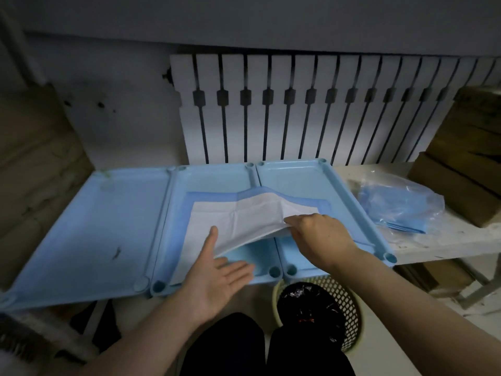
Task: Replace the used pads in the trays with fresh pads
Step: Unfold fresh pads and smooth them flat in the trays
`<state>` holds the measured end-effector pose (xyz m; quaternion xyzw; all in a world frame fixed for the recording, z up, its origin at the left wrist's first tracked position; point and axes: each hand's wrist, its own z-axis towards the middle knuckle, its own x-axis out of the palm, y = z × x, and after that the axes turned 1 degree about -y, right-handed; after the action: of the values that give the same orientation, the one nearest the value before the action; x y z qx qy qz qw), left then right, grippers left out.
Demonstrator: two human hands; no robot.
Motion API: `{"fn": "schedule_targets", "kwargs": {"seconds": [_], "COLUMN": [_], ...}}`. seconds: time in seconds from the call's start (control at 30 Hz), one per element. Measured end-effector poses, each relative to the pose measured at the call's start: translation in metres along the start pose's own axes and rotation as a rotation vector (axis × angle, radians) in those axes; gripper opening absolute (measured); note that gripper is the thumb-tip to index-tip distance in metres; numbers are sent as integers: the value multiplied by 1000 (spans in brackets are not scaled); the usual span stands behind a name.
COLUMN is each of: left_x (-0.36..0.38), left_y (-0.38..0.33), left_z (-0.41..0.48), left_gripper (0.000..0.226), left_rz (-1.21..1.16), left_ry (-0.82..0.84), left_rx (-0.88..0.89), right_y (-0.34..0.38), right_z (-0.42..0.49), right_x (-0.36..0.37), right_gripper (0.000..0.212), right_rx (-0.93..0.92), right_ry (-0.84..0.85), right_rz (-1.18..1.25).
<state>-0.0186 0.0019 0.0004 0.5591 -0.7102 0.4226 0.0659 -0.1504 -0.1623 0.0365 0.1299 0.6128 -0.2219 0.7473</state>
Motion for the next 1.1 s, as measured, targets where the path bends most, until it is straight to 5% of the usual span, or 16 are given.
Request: {"fn": "schedule_targets", "kwargs": {"seconds": [0.1,0.23,0.33,0.43,0.67,0.9,0.97,1.1], "left_x": [0,5,16,39,80,106,109,109], "left_y": [-25,-51,-71,-93,-149,-173,-174,-176], "left_z": [19,28,19,-8,-96,-162,-173,-186], "left_gripper": [67,23,23,32,33,37,35,35], "left_rz": [-198,-155,6,218,614,755,779,780], "left_ry": [-89,-128,-109,-1,287,388,397,418], "left_rx": [140,279,362,442,487,458,448,444], "right_y": [12,30,34,31,3,-9,-8,-1], "right_z": [-11,-32,-42,-44,-21,-4,-2,-5], "right_x": [-17,-24,-17,-18,-30,-59,-63,-78], "right_gripper": [24,8,30,58,90,137,125,31], "right_rx": [-55,-140,-161,37,499,628,594,545], "right_ry": [64,197,288,383,-1,-34,-5,-21], "right_rz": [-32,46,261,678,1143,1611,1740,2003]}}
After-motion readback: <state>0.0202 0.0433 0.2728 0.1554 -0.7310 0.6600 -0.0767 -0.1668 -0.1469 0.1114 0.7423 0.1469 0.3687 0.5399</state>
